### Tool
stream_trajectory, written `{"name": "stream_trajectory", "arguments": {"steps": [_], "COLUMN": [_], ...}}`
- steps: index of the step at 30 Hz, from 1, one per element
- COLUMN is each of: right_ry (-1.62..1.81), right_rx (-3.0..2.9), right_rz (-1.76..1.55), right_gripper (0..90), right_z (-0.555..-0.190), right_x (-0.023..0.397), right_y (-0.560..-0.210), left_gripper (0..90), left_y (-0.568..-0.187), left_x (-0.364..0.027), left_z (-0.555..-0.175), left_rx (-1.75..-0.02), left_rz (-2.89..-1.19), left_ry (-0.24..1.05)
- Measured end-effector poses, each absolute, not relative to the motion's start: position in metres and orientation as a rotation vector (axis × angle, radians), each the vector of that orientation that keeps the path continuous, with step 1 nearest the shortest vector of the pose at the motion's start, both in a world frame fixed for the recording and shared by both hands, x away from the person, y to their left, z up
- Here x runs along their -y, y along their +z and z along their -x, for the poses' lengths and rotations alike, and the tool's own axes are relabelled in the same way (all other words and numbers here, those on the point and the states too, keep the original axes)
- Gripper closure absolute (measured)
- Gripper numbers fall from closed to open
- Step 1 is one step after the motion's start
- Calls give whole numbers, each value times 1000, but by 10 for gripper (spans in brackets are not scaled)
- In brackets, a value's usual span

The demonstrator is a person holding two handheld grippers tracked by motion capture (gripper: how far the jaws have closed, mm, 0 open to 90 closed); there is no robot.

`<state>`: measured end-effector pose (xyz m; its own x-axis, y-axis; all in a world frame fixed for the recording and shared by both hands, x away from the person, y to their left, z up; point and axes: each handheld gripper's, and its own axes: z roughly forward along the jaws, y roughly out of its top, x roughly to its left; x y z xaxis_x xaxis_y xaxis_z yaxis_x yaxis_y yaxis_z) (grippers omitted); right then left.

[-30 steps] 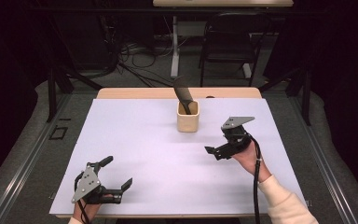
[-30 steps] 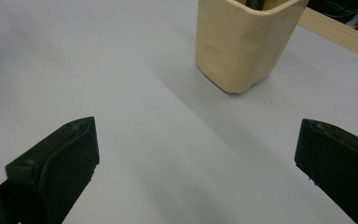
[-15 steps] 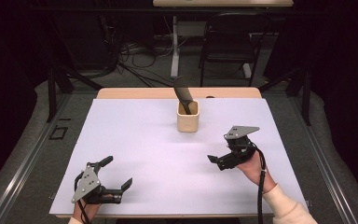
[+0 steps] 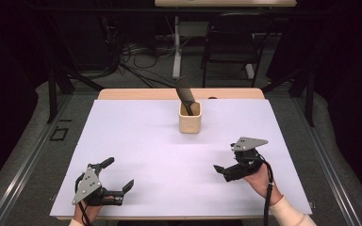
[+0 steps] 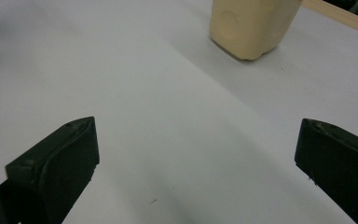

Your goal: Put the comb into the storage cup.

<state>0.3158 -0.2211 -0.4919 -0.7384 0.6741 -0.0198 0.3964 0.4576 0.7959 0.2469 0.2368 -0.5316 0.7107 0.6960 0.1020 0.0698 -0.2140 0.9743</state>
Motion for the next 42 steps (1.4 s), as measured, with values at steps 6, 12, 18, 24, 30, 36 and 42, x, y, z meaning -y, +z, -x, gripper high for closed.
{"name": "stream_trajectory", "arguments": {"steps": [6, 12, 18, 24, 30, 36, 42], "right_ry": [1164, 1165, 1169, 1183, 1174, 1193, 1190], "right_rx": [-2380, -2366, -2345, -2309, -2288, -2270, -2267], "right_rz": [-916, -922, -926, -940, -928, -918, -897], "right_gripper": [0, 0, 0, 0, 0, 0, 0], "right_z": [-306, -298, -291, -282, -272, -265, -260], "right_x": [224, 230, 236, 245, 250, 256, 258], "right_y": [-503, -510, -513, -518, -522, -524, -525], "left_gripper": [13, 13, 13, 12, 12, 11, 11], "left_y": [-532, -532, -532, -532, -531, -532, -532], "left_x": [-237, -237, -237, -237, -237, -237, -237], "left_z": [-247, -247, -247, -247, -247, -247, -248], "left_rx": [-618, -617, -617, -618, -614, -614, -614], "left_rz": [-1711, -1710, -1707, -1706, -1705, -1706, -1713], "left_ry": [645, 643, 641, 635, 634, 633, 631]}}
